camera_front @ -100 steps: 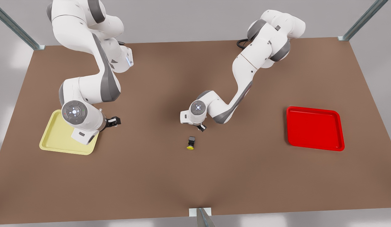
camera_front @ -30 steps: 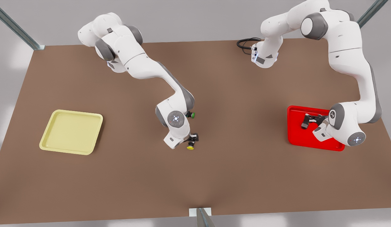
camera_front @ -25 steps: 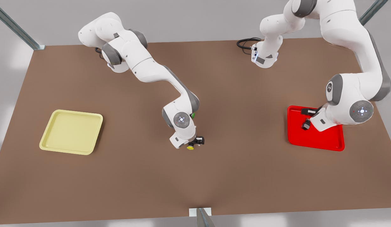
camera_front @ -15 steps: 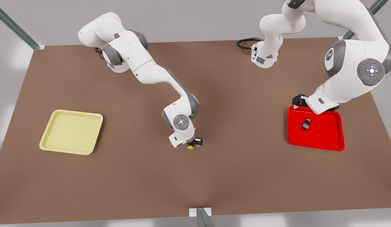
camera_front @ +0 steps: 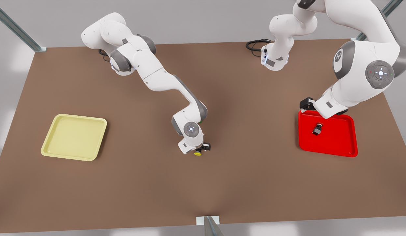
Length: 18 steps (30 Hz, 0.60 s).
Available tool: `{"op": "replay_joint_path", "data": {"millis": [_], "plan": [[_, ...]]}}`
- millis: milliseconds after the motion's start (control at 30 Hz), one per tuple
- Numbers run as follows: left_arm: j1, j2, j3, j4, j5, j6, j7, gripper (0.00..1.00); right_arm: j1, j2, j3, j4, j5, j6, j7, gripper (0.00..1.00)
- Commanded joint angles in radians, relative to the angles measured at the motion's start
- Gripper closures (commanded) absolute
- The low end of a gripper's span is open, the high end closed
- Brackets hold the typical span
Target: Place the switches on the corresponding trays according to their colors
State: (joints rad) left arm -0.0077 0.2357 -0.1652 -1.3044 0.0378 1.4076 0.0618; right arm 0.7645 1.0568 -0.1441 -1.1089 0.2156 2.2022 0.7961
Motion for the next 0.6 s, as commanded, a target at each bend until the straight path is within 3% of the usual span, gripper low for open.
{"op": "replay_joint_path", "data": {"millis": [0, 67, 100, 233, 367, 567], "plan": [[0.0, -0.001, 0.0, 0.0, 0.001, -0.002, -0.037, 0.0, -0.001, 0.002, 0.0, 0.0, 0.002, 0.017, -0.035, 0.0], [0.002, -0.001, 0.001, 0.0, 0.001, -0.001, -0.036, 0.0, 0.001, 0.003, 0.0, 0.0, 0.002, 0.019, -0.038, 0.01], [0.002, -0.001, 0.001, 0.0, 0.001, -0.001, -0.036, 0.0, 0.001, 0.003, 0.0, 0.0, 0.002, 0.017, -0.038, 0.12], [0.002, -0.001, 0.001, 0.004, -0.001, -0.001, -0.036, 0.0, -0.001, 0.002, 0.0, 0.0, 0.004, 0.017, -0.035, 0.13], [0.0, 0.001, 0.003, 0.03, 0.005, -0.001, -0.034, 0.0, -0.001, 0.002, 0.0, 0.0, 0.005, 0.017, -0.037, 0.3], [0.003, 0.001, 0.004, 0.027, 0.002, -0.001, -0.028, 0.0, -0.001, 0.0, 0.0, 0.001, 0.007, 0.017, -0.037, 0.46]]}}
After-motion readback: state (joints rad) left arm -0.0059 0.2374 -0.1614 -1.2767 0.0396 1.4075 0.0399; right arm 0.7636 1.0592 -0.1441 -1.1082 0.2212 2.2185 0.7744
